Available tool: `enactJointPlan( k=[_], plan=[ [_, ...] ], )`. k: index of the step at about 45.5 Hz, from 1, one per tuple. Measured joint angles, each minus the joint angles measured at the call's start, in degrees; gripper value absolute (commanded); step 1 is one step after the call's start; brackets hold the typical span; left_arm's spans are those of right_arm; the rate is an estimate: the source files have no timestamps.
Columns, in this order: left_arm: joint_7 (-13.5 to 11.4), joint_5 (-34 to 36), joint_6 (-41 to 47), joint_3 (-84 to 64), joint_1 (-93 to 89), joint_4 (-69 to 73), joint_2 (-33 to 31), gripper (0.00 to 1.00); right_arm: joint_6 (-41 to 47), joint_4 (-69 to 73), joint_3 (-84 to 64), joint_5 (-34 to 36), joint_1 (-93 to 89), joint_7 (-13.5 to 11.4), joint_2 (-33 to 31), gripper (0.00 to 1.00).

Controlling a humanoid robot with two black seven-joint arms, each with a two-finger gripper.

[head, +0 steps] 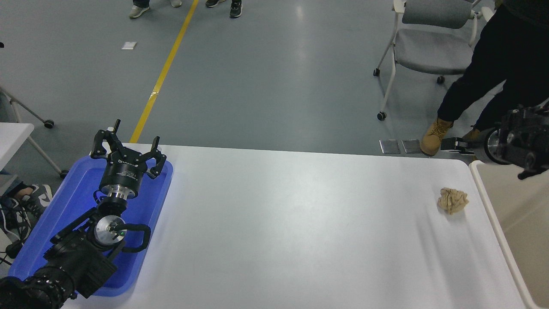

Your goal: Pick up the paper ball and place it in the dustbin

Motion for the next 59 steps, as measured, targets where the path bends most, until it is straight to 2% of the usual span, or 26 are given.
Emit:
enactJointPlan(
  k=[11, 24, 59],
  plan=[
    [0.0, 0.0, 0.0, 0.0, 0.0, 0.0, 0.0, 1.0, -9.2, -5.1, 6.2, 0.2, -8.9, 0.2, 1.6, 1.0],
    [0.0, 0.0, 0.0, 0.0, 0.0, 0.0, 0.0, 1.0, -15.6, -9.4, 10.6, 0.3, -16.1, 0.4, 3.6, 1.0],
    [0.0, 0.0, 0.0, 0.0, 0.0, 0.0, 0.0, 1.0, -19.7, -13.0, 12.6, 0.3, -24.3, 0.5, 7.8, 1.0]
  ],
)
